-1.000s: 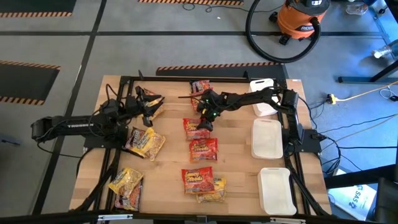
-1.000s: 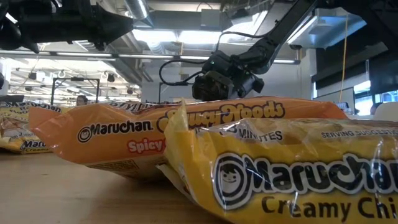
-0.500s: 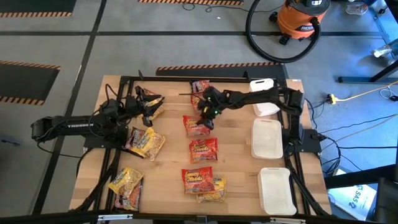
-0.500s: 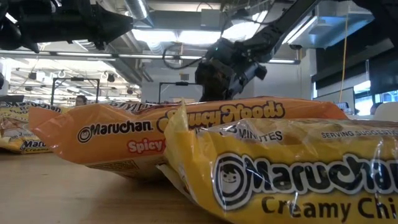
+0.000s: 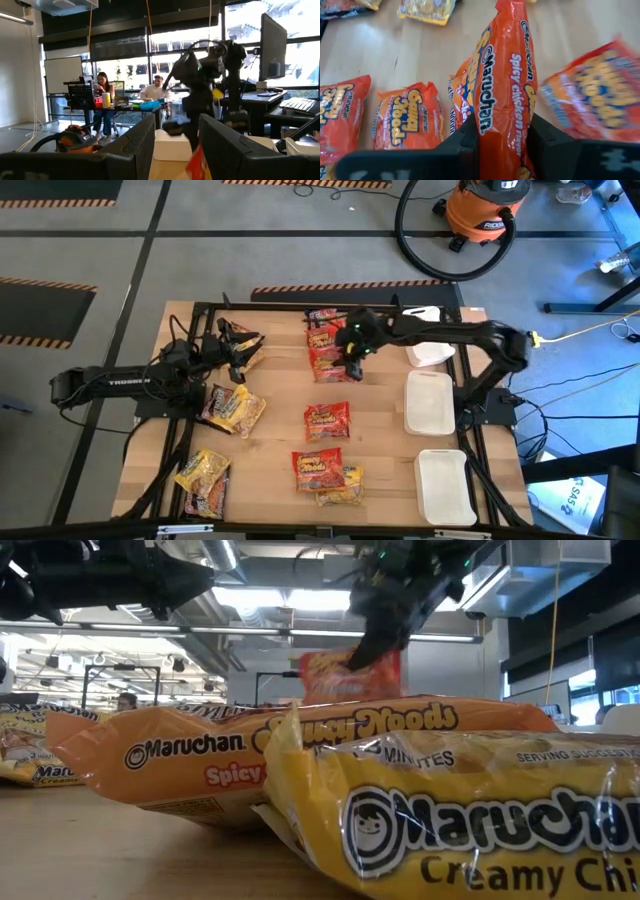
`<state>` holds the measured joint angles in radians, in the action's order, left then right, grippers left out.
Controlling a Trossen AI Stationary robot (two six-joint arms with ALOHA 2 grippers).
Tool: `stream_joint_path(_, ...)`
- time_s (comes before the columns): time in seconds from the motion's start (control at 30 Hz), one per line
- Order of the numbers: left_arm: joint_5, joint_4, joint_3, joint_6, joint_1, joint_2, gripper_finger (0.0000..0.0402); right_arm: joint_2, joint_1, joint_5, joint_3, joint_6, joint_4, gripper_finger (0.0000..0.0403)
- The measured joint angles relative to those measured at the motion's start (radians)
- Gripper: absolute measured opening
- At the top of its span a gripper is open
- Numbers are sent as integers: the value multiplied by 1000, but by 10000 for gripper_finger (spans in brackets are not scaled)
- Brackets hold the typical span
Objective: Sort Maruchan noodles
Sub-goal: Put the orange noodle pack into the top white bin
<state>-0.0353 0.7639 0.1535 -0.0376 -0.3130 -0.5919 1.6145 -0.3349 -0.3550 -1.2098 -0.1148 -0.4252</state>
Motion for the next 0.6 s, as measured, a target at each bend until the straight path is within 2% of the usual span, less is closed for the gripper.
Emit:
stream_joint_path(0.27,0,-4,0,1,0,0,147,-242,-68,105,30,-26,-185,74)
stream_joint_path(0.47,0,-5,0,2,0,-19,147,-413,-175,188,75,-51,-292,74)
stream_joint_path(0.6,0,2,0,2,0,-47,147,-480,-254,184,81,-79,-358,74)
